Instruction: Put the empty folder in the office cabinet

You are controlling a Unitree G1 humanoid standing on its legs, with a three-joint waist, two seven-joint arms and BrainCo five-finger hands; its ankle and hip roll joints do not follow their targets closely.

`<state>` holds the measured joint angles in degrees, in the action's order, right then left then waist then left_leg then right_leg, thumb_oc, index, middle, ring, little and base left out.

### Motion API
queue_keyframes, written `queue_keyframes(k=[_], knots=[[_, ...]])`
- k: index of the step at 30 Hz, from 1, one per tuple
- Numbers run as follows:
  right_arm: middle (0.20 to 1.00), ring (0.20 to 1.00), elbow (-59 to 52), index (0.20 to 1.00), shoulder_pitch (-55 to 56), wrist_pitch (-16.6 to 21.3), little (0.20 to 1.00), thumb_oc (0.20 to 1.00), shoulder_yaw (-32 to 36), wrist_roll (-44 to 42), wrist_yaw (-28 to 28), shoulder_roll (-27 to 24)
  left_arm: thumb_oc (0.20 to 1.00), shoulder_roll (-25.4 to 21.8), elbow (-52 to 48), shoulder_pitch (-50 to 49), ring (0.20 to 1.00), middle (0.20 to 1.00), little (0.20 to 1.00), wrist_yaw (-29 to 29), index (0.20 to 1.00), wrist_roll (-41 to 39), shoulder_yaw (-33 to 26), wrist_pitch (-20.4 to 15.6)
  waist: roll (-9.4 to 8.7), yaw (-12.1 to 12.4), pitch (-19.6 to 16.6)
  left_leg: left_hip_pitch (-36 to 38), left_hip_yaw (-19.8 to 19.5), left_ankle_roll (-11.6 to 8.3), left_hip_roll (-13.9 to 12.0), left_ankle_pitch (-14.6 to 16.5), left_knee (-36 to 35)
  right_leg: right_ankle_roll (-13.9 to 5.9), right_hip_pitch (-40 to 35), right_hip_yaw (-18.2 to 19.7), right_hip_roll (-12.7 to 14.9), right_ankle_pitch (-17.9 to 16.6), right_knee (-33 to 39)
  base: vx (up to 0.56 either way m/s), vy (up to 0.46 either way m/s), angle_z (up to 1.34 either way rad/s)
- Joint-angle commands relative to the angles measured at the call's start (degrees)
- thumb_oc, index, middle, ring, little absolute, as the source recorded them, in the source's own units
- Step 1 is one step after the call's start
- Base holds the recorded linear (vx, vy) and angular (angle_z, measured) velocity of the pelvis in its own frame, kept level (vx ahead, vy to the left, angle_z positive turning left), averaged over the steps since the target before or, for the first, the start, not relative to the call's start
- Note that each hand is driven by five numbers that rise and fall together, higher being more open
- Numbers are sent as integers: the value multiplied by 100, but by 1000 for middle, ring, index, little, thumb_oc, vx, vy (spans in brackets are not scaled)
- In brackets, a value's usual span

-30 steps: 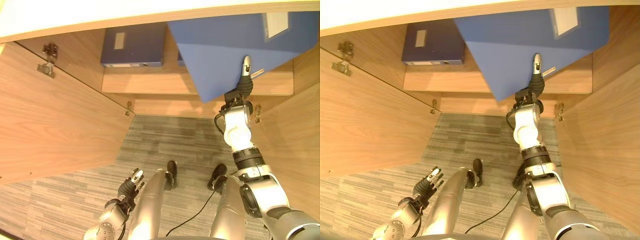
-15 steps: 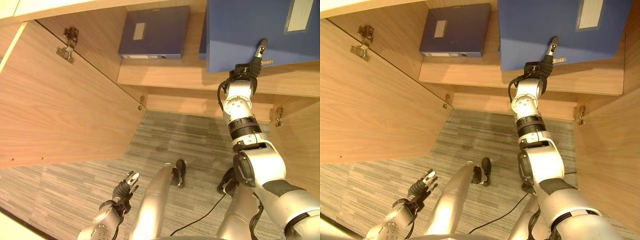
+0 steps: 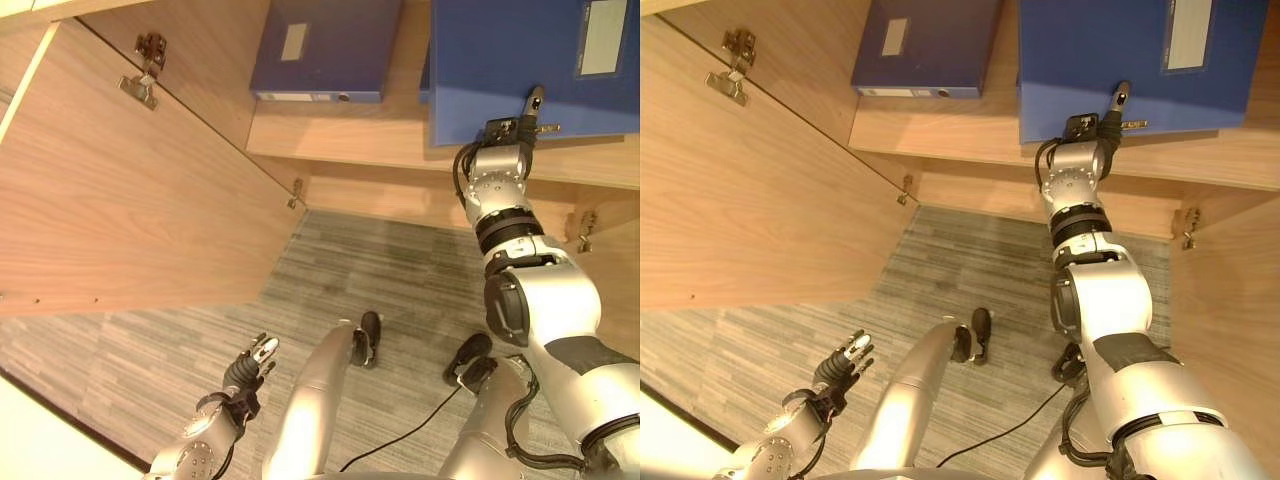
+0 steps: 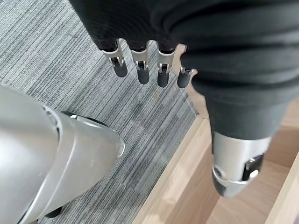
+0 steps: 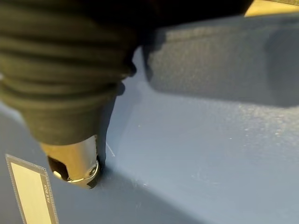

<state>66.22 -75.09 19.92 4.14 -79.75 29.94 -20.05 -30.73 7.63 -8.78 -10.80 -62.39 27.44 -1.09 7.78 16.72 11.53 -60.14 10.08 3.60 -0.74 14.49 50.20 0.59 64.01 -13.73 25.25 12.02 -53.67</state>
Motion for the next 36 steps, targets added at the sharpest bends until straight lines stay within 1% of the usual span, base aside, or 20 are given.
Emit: queue_keyframes(k=[1,6,11,17,25,35,36], knots=[[200,200,-449,200,-820,-59,200,200,-462,380,-95,-344,1000,-586,-465,22,1000,1000,1000,-50,1000,-51,76,-289,-10,74,132,-147,-333,-91,50,216,-312,-336,-577,316,100,816,170,7,-13,6],[200,200,-238,200,-1063,-146,200,200,-590,304,-147,-608,1000,-692,-473,-2,1000,1000,1000,-41,1000,-73,83,-260,-28,150,103,-255,-375,-122,50,208,-286,-388,-498,263,123,838,103,10,-12,7],[200,200,-158,200,-1226,-179,200,200,-742,243,-153,-696,1000,-760,-467,-6,1000,1000,1000,-75,1000,-119,110,-255,-41,178,89,-354,-397,-136,30,197,-271,-404,-387,242,131,851,52,4,-11,7],[200,200,-130,200,-1327,-147,200,200,-830,188,-141,-689,1000,-791,-467,-21,1000,1000,1000,-116,1000,-159,75,-291,-43,200,72,-434,-392,-154,38,187,-262,-410,-296,241,124,881,3,0,0,0],[200,200,-296,200,-1493,-14,200,200,-906,147,-70,-587,1000,-837,-390,-65,1000,1000,1000,-201,1000,-175,-1,-332,-25,254,71,-525,-408,-155,63,130,-351,-449,-174,225,132,890,-30,0,0,0],[200,200,-459,200,-1591,37,200,200,-1018,127,-145,-541,1000,-912,-347,-120,1000,1000,1000,-204,1000,-217,-46,-318,-39,297,36,-619,-448,-166,108,53,-457,-464,-109,176,179,885,-35,-1,-1,1],[639,639,-485,639,-1589,55,639,639,-1022,117,-160,-541,1000,-920,-342,-112,1000,1000,1000,-204,1000,-216,-46,-315,-38,298,30,-621,-446,-166,119,46,-471,-463,-105,172,182,883,-37,-1,-5,4]])
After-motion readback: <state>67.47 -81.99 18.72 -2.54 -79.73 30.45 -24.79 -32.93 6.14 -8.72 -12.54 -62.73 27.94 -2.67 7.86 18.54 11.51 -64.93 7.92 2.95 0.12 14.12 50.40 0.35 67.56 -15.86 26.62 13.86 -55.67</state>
